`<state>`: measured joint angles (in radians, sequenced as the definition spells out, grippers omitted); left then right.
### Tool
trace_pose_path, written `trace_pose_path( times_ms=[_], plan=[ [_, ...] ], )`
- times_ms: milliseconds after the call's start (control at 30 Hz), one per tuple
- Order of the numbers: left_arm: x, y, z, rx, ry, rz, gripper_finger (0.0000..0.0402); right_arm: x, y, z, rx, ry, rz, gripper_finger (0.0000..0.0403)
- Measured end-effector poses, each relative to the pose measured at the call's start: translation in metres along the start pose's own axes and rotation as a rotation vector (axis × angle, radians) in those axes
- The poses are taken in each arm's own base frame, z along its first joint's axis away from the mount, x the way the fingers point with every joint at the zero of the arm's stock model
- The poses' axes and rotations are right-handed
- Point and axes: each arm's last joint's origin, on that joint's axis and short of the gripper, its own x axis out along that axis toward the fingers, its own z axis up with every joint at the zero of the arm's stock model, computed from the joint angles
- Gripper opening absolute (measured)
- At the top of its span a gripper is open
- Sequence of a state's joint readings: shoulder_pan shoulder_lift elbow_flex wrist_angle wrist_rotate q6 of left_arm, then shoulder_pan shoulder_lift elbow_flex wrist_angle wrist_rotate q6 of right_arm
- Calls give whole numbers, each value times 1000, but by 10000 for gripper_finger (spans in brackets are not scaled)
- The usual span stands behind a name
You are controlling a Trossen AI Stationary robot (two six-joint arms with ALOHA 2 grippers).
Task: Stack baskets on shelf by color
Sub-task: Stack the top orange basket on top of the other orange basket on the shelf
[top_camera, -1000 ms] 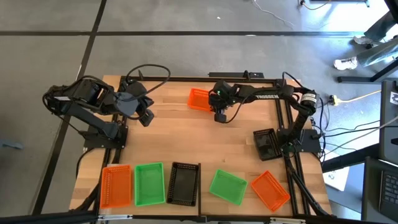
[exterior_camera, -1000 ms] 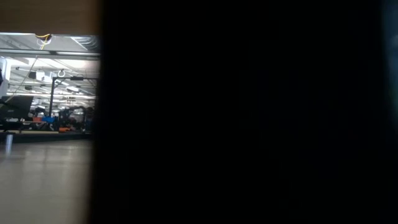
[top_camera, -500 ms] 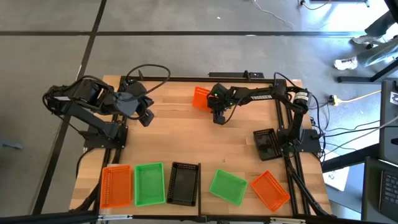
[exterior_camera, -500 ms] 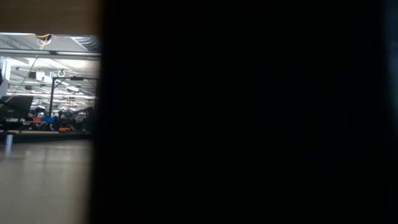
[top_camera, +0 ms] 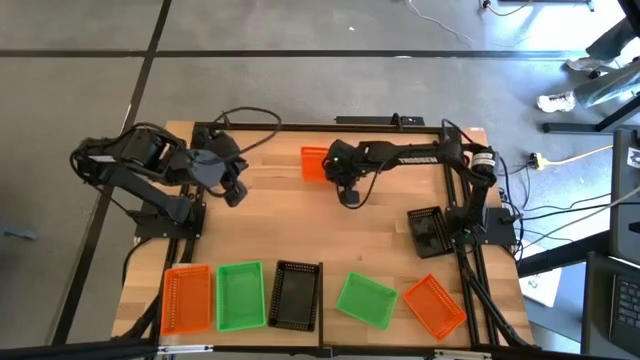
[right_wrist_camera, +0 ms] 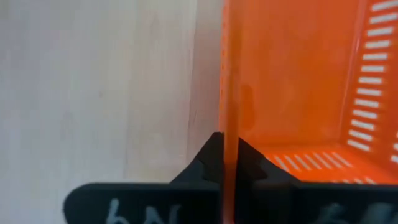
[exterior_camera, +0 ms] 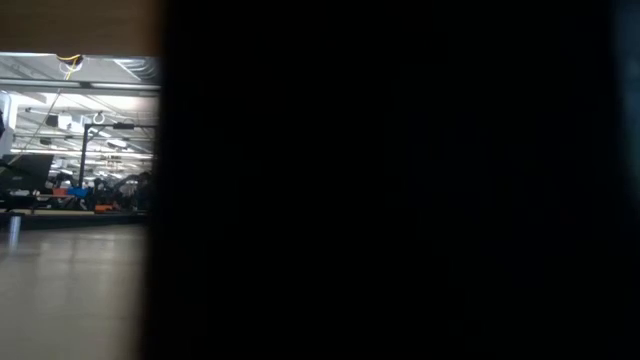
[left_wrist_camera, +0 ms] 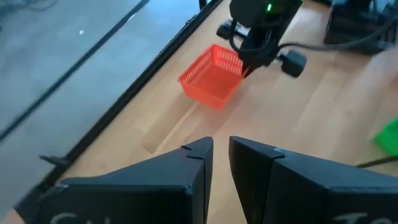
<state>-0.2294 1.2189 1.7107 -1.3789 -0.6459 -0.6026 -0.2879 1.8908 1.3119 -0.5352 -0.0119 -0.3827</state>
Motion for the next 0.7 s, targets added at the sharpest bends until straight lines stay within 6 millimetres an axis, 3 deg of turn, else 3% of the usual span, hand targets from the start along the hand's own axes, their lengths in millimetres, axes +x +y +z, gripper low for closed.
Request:
trace_pose_path(
  times_ms=[333,700],
  plan=[
    [21,-20,1,296,71,-2,81,-53,30,50,-146,82,-157,0],
    [64,-58,-1,1014,172,-53,91,-101,67,76,-350,139,-266,0]
  ],
)
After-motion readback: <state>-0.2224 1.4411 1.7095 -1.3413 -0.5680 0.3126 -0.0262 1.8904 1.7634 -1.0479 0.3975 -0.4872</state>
